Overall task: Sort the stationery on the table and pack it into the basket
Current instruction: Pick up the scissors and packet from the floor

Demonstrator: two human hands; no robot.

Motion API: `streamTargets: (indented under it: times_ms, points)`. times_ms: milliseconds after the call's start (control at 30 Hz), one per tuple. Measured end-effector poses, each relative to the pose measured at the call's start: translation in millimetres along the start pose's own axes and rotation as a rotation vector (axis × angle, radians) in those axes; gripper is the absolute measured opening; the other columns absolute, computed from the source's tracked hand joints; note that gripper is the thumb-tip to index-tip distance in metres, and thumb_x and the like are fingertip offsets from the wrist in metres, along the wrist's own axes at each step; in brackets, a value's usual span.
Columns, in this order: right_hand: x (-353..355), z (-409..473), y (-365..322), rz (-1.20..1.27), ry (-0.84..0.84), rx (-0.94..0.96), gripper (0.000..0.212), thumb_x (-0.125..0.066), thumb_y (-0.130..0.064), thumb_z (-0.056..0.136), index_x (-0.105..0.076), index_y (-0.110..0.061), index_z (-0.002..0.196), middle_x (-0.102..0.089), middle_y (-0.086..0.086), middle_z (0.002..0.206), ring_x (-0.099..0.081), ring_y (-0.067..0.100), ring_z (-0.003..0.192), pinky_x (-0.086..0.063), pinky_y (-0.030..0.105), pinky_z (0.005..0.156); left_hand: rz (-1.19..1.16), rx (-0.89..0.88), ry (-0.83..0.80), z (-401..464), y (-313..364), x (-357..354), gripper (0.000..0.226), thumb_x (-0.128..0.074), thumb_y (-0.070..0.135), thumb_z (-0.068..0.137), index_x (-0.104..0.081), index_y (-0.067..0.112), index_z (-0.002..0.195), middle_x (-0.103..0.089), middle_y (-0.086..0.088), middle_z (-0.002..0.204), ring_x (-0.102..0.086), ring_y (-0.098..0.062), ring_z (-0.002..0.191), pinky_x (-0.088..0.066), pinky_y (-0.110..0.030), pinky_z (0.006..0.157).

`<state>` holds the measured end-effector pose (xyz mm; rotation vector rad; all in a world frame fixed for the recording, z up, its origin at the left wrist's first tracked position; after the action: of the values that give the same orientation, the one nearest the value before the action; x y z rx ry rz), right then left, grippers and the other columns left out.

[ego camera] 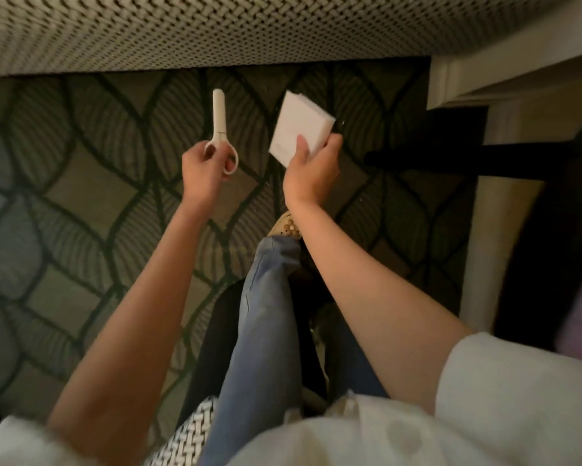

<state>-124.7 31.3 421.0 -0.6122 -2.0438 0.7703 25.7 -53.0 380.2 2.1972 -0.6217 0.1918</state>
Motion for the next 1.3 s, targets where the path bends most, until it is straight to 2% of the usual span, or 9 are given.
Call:
streamTargets:
  times_ms: [267,467,600,700,833,933,1033,1100,1300]
  points:
    - [102,-66,-111,0.219,0.024,0.055,0.038,-0.056,-0.015,0.096,-0.043,0.0,0.129,-0.057,0.015,0.127,-0.058,0.017,0.112,-0.047,0.003,0.065,-0.056,-0.114,-0.09,-110,126,13,0.021,-0.054,0.02,0.098,-0.058,0.019,0.078,-0.059,0.003,0.074,-0.057,-0.003,0.065,-0.051,-0.02,0.068]
    - [194,-85,-159,0.371,0.086,0.002,0.034,-0.061,-0.014,0.093,-0.049,0.002,0.121,-0.057,0.001,0.107,-0.057,0.008,0.096,-0.05,0.008,0.067,-0.056,-0.202,-0.222,-169,201,-7,0.025,-0.054,0.019,0.098,-0.057,0.016,0.073,-0.058,0.0,0.068,-0.055,-0.009,0.062,-0.048,-0.024,0.063]
    - [268,-93,-159,0.453,0.14,-0.079,0.038,-0.063,-0.018,0.092,-0.05,0.001,0.122,-0.061,0.007,0.115,-0.062,0.012,0.098,-0.053,0.014,0.069,-0.013,-0.235,-0.307,-216,235,-38,0.021,-0.056,0.018,0.097,-0.058,0.018,0.076,-0.059,0.001,0.072,-0.057,-0.01,0.068,-0.051,-0.03,0.072]
    - [330,-103,-159,0.533,0.169,-0.102,0.033,-0.064,-0.02,0.092,-0.054,-0.003,0.119,-0.065,0.002,0.109,-0.065,0.01,0.096,-0.056,0.021,0.075,0.021,-0.314,-0.393,-259,259,-65,0.022,-0.055,0.018,0.098,-0.06,0.018,0.076,-0.06,0.001,0.071,-0.056,-0.008,0.065,-0.049,-0.027,0.07]
    - [415,-126,-161,0.579,0.288,-0.013,0.021,-0.065,-0.017,0.091,-0.059,-0.004,0.105,-0.068,-0.002,0.095,-0.066,0.001,0.084,-0.052,0.016,0.068,0.045,-0.478,-0.499,-320,294,-98,0.027,-0.054,0.016,0.098,-0.059,0.017,0.071,-0.059,0.002,0.066,-0.054,-0.005,0.06,-0.047,-0.024,0.066]
    - [472,-147,-149,0.643,0.435,-0.011,0.02,-0.066,-0.016,0.09,-0.06,-0.003,0.103,-0.068,0.001,0.093,-0.066,0.003,0.081,-0.05,0.017,0.067,0.106,-0.552,-0.657,-372,306,-130,0.03,-0.056,0.015,0.097,-0.057,0.018,0.067,-0.055,0.003,0.063,-0.051,-0.009,0.062,-0.044,-0.029,0.065]
    - [513,-168,-114,0.752,0.584,-0.088,0.018,-0.066,-0.015,0.091,-0.061,-0.002,0.102,-0.067,0.0,0.089,-0.066,0.001,0.077,-0.053,0.02,0.069,0.198,-0.606,-0.837,-422,302,-158,0.03,-0.055,0.013,0.097,-0.057,0.019,0.068,-0.052,0.01,0.059,-0.048,-0.001,0.056,-0.041,-0.019,0.059]
    - [537,-185,-81,0.835,0.671,-0.162,0.02,-0.065,-0.018,0.091,-0.062,-0.003,0.104,-0.069,0.002,0.096,-0.068,0.009,0.087,-0.057,0.029,0.078,0.261,-0.621,-0.944,-455,291,-178,0.027,-0.054,0.011,0.097,-0.06,0.016,0.071,-0.055,0.007,0.061,-0.051,-0.002,0.058,-0.042,-0.018,0.06]
    - [594,-234,9,0.948,0.858,-0.356,0.029,-0.06,-0.023,0.095,-0.06,-0.008,0.119,-0.067,0.0,0.109,-0.066,0.01,0.095,-0.056,0.029,0.085,0.382,-0.572,-1.103,-528,246,-223,0.025,-0.055,0.012,0.097,-0.063,0.008,0.074,-0.058,0.0,0.063,-0.054,-0.003,0.058,-0.047,-0.018,0.06]
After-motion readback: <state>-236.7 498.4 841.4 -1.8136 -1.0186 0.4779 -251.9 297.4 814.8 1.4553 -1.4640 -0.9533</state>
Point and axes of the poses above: each hand's wrist, its own z-axis towards the middle knuckle, its own x-axis out of the back of the hand, y = z × x, the point moved 5 cm from there along z, towards the middle knuckle
